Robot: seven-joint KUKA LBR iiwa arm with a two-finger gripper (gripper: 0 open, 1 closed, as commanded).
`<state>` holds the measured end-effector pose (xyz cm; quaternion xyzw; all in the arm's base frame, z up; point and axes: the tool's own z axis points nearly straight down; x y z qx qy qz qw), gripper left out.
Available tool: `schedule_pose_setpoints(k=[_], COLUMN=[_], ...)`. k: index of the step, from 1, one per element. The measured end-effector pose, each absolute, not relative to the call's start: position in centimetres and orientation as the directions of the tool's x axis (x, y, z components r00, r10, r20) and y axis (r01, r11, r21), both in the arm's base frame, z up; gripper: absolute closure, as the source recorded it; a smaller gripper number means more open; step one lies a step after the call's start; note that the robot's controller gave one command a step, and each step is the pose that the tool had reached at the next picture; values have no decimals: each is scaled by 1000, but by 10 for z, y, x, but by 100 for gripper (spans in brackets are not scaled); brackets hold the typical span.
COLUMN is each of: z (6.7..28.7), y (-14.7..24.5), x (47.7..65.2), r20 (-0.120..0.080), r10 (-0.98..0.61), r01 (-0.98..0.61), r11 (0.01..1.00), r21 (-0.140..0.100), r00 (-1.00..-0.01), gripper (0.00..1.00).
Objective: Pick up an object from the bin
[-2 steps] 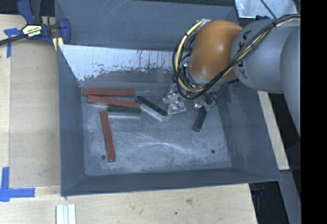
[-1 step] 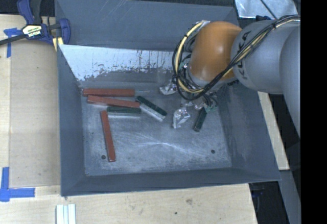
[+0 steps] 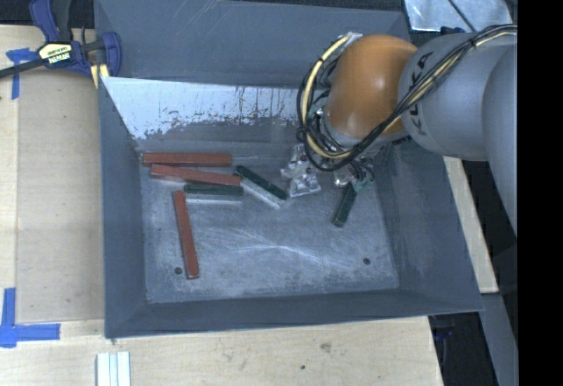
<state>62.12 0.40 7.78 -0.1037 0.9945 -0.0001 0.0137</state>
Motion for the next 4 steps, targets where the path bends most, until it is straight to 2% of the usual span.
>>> schedule_pose_setpoints(k=[1, 2, 3, 4], z=[75, 78, 75, 78], y=[4, 4, 3, 4], x=[619, 621, 619, 621], r20=[-17, -27, -17, -27], r10=[-207, -206, -207, -206], r01=[-207, -206, -207, -206], r11=[978, 978, 978, 978], r21=[-2, -3, -2, -3], r00=[-978, -978, -978, -978], gripper=[0, 100, 0, 100])
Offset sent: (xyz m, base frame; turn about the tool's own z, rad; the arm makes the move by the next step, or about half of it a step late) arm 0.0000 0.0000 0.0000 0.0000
